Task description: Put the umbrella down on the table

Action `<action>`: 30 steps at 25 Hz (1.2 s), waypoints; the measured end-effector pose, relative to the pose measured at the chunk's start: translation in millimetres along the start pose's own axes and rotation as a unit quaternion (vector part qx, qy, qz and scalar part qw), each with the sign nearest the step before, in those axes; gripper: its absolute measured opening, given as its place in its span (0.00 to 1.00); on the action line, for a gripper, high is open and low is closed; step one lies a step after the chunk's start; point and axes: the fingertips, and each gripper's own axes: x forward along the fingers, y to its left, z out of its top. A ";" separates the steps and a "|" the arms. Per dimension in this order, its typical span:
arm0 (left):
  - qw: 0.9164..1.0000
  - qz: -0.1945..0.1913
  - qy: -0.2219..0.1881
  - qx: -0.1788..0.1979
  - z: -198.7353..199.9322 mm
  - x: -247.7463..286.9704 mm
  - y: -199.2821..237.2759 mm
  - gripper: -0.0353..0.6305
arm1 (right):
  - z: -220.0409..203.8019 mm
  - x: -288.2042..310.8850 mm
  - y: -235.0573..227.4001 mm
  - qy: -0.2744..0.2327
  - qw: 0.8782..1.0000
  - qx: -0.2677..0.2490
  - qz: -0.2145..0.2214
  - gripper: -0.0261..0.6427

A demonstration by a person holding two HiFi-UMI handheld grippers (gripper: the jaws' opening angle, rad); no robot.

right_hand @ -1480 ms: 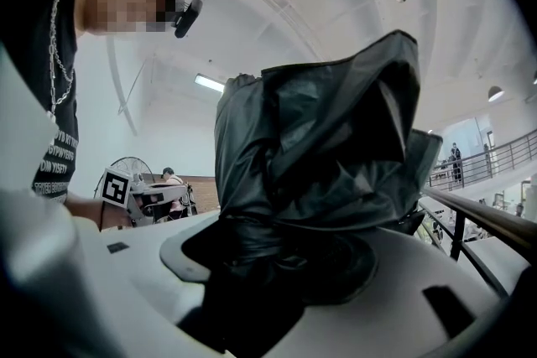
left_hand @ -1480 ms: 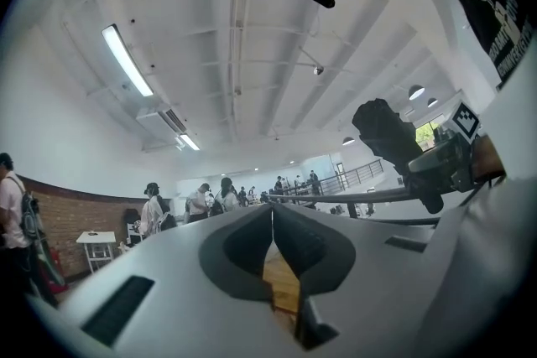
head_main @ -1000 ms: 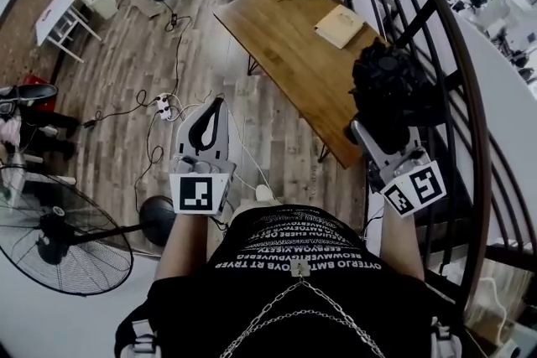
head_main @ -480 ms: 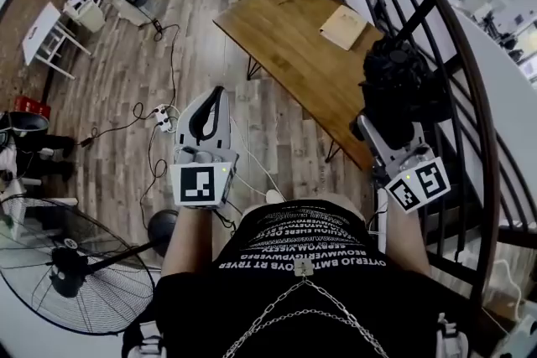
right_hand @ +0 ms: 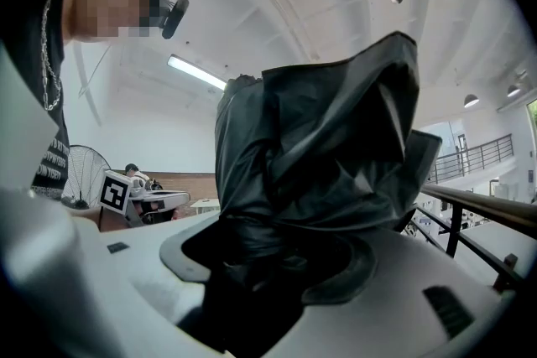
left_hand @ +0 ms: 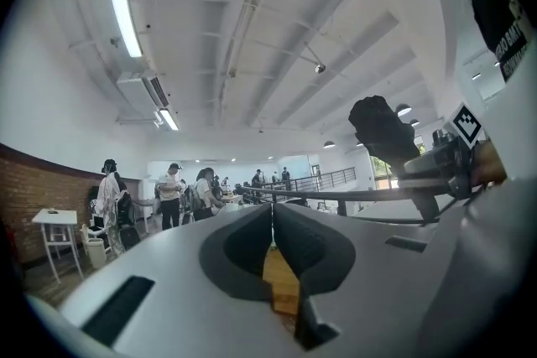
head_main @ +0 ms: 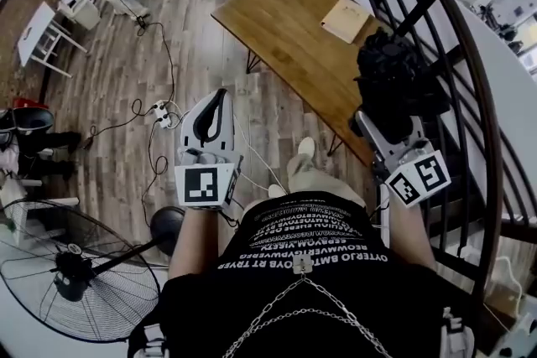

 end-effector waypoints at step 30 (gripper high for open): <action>0.997 -0.022 0.066 -0.027 -61.0 159.2 6.1 0.10 | -95.8 154.2 -137.3 0.100 0.992 0.073 0.009 0.45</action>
